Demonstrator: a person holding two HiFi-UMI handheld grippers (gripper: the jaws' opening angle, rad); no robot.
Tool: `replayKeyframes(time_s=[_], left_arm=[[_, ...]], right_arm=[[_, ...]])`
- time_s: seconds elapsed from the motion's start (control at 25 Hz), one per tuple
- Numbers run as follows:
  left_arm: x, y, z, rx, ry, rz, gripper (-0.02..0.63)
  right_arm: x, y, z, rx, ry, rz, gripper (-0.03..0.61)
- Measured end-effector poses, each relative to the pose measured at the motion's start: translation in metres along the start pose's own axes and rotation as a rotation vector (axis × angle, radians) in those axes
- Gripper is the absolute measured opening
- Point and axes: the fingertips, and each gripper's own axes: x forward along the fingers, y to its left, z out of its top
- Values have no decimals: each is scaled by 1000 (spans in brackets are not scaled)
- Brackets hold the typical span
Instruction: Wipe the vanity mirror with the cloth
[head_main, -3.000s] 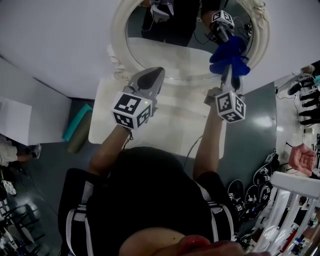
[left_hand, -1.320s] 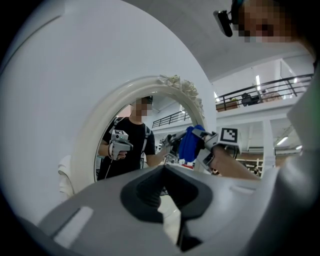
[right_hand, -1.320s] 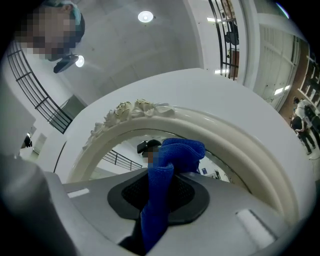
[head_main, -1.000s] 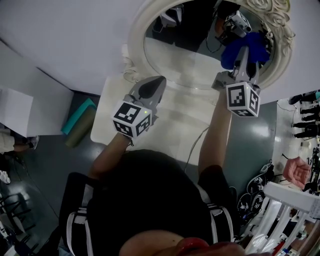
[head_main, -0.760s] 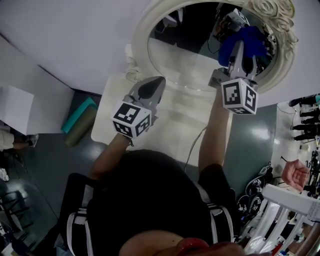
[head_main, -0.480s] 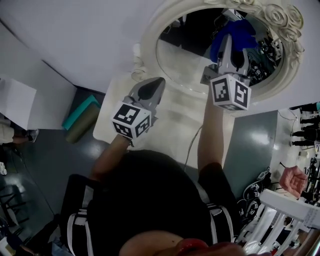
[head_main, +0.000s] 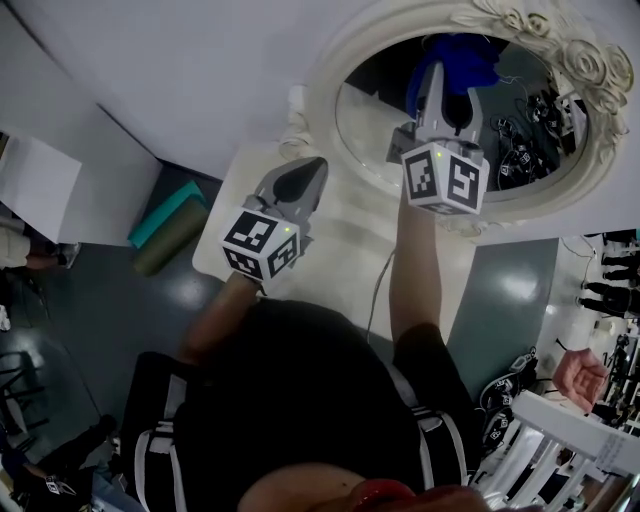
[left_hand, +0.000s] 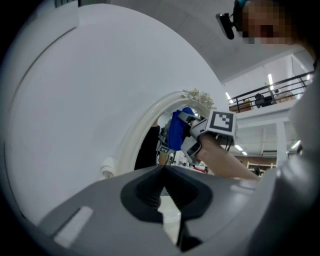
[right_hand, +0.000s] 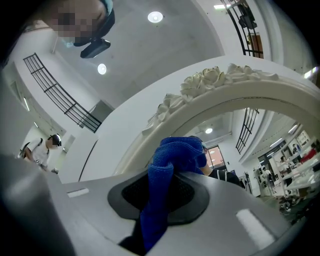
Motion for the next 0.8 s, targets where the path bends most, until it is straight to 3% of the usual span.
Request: replayKeyframes(time_s=[0.8], left_arm=[[-21,21,5,-13,-1,34,11]], right_arm=[[19,54,-38,40,50,95,64]])
